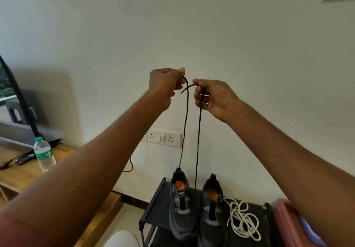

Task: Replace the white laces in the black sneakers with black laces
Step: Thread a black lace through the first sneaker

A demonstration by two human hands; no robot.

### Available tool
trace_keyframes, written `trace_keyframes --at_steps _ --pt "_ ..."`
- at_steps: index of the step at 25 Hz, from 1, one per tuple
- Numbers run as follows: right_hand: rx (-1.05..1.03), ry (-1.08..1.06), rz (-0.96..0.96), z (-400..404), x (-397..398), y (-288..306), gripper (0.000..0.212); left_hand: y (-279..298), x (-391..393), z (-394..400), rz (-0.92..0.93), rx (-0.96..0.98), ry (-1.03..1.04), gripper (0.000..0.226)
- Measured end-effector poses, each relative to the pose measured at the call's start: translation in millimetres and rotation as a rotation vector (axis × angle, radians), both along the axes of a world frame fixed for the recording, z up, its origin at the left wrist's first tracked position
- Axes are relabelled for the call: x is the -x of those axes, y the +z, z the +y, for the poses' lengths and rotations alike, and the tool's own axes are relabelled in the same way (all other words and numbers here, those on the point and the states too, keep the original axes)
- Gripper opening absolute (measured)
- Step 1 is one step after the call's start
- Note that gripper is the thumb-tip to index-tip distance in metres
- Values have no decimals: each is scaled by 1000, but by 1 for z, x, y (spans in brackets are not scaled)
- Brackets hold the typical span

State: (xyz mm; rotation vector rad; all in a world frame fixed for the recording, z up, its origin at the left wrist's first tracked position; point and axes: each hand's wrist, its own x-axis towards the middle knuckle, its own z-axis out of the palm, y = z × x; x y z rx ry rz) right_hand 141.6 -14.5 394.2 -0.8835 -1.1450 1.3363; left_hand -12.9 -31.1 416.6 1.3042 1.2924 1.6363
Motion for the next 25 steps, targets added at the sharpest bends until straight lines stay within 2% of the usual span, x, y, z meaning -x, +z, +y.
trace_keyframes --at_steps 6,9,11,16,21,25 --pt "-8 -21 139 -5 -3 13 15 32 -10 -8 94 -41 -14 21" --pt "4 35 265 -6 -9 19 26 32 -12 -8 148 -64 -16 21" --pt "-8 24 281 -9 -12 23 30 29 -11 -8 140 -65 -7 21" --pt "-103 -109 115 -13 -7 29 16 26 -12 -4 96 -53 -30 12" --pt "-222 -216 -168 -17 -5 34 9 34 -15 -5 128 -65 -62 10" --pt "-207 -250 -235 -20 -6 40 7 38 -14 -6 168 -49 -46 10"
